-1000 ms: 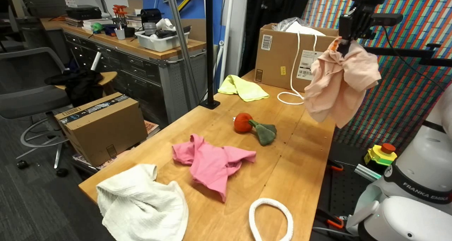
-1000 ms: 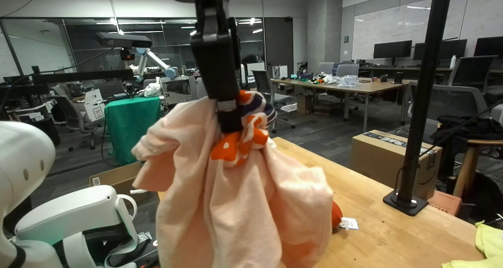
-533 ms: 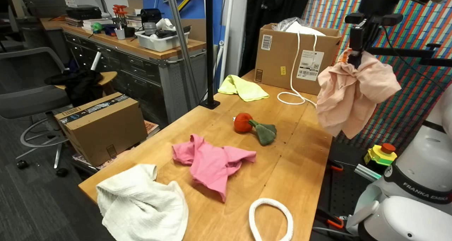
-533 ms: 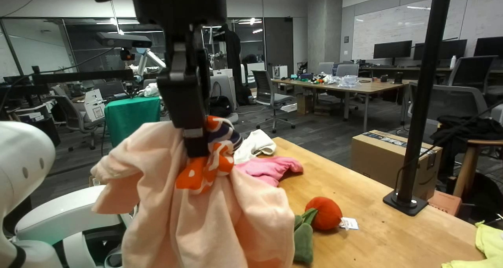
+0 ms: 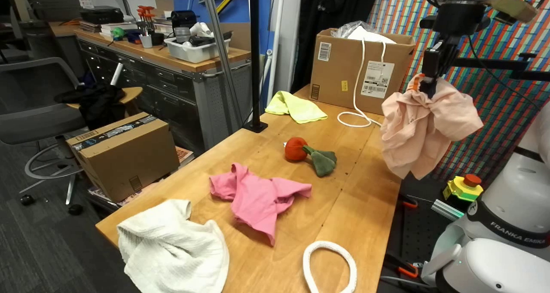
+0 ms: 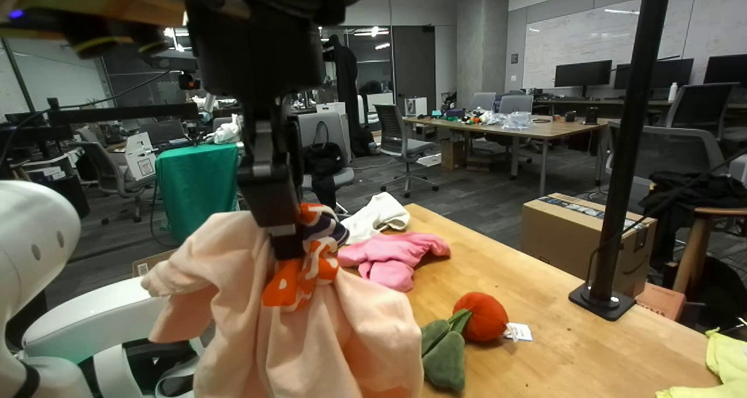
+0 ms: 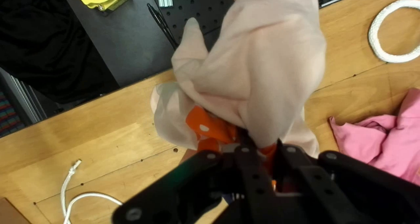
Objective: Separate the clothes and ropes
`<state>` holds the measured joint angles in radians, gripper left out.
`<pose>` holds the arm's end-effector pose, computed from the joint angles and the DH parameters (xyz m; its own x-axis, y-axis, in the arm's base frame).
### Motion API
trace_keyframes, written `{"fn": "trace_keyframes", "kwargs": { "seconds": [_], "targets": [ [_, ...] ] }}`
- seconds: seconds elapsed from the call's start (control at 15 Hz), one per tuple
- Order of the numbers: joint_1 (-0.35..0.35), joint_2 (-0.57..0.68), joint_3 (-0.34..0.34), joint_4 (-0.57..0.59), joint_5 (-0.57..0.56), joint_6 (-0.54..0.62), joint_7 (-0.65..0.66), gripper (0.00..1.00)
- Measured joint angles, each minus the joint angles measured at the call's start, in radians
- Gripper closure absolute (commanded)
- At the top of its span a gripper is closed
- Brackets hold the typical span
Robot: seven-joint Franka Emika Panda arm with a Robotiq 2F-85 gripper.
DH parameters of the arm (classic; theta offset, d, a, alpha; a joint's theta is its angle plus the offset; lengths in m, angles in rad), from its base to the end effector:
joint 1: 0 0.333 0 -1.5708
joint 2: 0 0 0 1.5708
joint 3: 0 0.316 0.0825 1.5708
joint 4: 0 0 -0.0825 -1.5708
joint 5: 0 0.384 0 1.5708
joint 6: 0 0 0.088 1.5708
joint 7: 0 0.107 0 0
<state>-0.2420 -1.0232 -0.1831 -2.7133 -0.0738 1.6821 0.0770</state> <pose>0.2277 -0.1142 0.4918 0.9192 -0.3933 -0.0207 -0.3936 -0.9157 -0.0814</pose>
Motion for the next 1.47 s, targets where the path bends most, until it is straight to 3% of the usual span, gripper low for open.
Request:
{"fn": "trace_keyframes", "kwargs": {
  "seconds": [0.67, 1.47],
  "targets": [
    [-0.009, 0.005, 0.022, -0.045, 0.003, 0.168, 0.079, 0.94],
    [-0.074, 0.155, 0.055, -0.047, -0.01, 0.316, 0.188, 0.94]
  ]
}}
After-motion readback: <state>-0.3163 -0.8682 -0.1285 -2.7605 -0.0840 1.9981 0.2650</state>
